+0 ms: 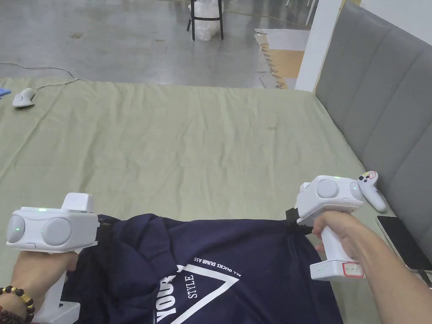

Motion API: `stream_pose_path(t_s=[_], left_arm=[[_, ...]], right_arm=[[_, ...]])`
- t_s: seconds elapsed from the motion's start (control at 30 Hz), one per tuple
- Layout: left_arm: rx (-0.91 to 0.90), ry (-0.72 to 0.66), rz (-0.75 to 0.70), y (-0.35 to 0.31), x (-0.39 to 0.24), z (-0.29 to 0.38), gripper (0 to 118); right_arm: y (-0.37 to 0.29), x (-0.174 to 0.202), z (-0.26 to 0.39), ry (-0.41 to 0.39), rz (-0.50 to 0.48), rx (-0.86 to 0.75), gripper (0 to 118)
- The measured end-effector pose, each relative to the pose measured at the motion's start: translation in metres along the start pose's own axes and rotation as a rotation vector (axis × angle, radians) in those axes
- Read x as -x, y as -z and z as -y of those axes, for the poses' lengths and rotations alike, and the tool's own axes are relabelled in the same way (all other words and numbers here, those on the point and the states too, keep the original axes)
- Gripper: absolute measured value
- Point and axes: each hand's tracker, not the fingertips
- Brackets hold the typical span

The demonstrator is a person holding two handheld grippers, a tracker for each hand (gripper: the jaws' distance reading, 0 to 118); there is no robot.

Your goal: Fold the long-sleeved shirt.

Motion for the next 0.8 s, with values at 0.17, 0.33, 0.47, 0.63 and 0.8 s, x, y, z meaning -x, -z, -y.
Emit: stream_pose_path(t_s=[0.17, 0.33, 0.47, 0.63, 0.8], left_arm=[[-0.067, 0.001, 0.014, -0.025, -0.003, 0.001, 14], [-0.232, 0.015, 0.07, -0.094, -0.003, 0.026, 14], [-0.369, 0.049, 0.075, -0.157, -0.01, 0.067, 14], [-0.423, 0.071, 0.052, -0.213, -0.018, 0.138, 14], [-0.303, 0.071, 0.038, -0.22, -0.023, 0.213, 14]], right_arm=[[-0.04, 0.007, 0.007, -0.064, 0.012, -0.137, 10], [-0.125, 0.001, 0.063, -0.127, -0.037, -0.36, 10], [-0.188, -0.003, 0.135, -0.148, -0.06, -0.481, 10], [-0.215, -0.018, 0.233, -0.153, -0.044, -0.492, 10], [-0.179, -0.02, 0.313, -0.166, -0.01, -0.265, 10]])
